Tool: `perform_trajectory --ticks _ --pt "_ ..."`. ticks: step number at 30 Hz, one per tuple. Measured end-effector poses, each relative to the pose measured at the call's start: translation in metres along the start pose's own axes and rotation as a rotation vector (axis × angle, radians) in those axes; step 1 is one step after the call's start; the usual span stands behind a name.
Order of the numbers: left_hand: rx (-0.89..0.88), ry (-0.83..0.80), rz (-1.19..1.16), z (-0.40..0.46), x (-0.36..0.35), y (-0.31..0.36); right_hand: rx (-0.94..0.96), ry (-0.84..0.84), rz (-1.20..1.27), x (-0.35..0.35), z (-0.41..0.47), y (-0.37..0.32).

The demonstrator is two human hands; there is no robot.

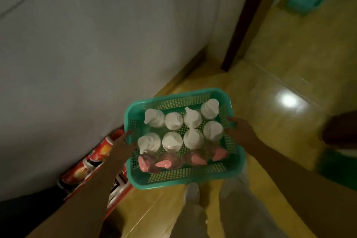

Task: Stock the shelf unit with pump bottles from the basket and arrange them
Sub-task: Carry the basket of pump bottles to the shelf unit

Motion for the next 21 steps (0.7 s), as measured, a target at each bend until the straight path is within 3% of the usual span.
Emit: perform_trajectory --ticks 5,10,17,21 --pt "-0.099 -0.119 0.188 -0.036 -0.062 0.026 -0.171 0.176 0.193 0.04 -0.071 0.091" --pt "-0.213 -0.36 0.386 -0.075 -0.138 0.034 -0.285 0.325 0.327 0.079 -0.146 0.191" --pt "-0.433 -0.526 0.575 -0.201 -0.272 0.044 -0.475 0.499 0.463 0.115 -0.276 0.344" --pt "-0.441 -0.648 0.639 -0.272 -0.349 0.027 -0.578 0.595 0.58 0.129 -0.353 0.433"
Point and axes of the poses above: each hand's wrist, its own z-axis towards the middle knuckle, its own x-axis out of the back of the hand, y = z × x, the point moved 2 cm from there along z, towards the middle knuckle, and after that the axes turned 4 degrees about y, right-handed, at the moved point
